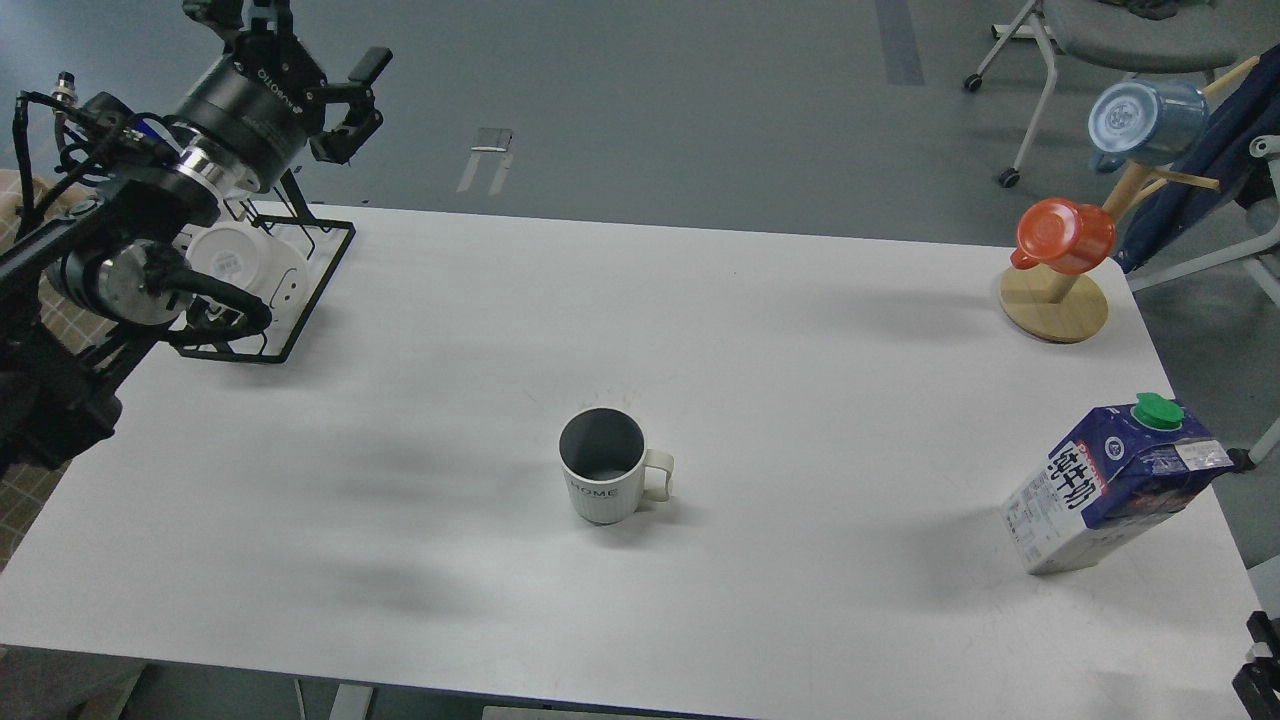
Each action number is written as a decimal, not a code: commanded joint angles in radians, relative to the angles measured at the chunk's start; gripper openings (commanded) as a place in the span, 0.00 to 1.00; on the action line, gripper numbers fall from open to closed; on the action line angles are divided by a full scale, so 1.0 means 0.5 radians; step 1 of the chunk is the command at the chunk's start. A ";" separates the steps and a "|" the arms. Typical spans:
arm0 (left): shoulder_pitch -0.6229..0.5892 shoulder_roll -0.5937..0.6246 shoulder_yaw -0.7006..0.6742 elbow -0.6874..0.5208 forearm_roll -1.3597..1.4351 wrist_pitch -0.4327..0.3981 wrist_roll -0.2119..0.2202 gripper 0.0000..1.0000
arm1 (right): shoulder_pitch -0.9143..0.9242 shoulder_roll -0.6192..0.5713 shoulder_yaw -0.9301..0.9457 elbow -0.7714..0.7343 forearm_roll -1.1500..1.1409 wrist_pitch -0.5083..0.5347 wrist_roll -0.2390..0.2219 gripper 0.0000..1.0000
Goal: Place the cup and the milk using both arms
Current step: 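Reach the right gripper to the milk carton and grasp it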
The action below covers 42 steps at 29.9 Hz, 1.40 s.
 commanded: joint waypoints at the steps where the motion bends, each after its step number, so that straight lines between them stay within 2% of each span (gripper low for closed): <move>1: 0.001 0.017 -0.003 0.000 0.000 0.000 -0.004 0.98 | 0.119 0.008 -0.167 0.052 0.000 0.000 -0.019 1.00; 14: -0.002 -0.008 0.001 0.003 0.000 0.000 -0.004 0.98 | 0.350 0.038 -0.461 0.040 -0.037 0.000 -0.010 0.98; 23: 0.004 -0.005 0.001 0.003 0.000 0.000 -0.007 0.98 | 0.405 0.057 -0.548 0.028 -0.083 0.000 -0.007 0.99; 30: 0.001 0.001 0.001 0.003 0.000 0.000 -0.010 0.98 | 0.583 0.118 -0.545 0.009 -0.129 0.000 -0.007 0.97; 35: 0.007 0.005 0.001 0.003 0.000 0.000 -0.007 0.98 | 0.623 0.121 -0.541 -0.006 -0.123 0.000 -0.007 0.85; 38: 0.007 -0.002 0.004 0.006 0.000 0.000 -0.007 0.98 | 0.623 0.124 -0.544 -0.003 -0.123 0.000 -0.007 0.70; 42: 0.007 -0.011 0.004 0.012 0.000 0.000 -0.007 0.98 | 0.650 0.145 -0.541 -0.006 -0.123 0.000 -0.004 0.67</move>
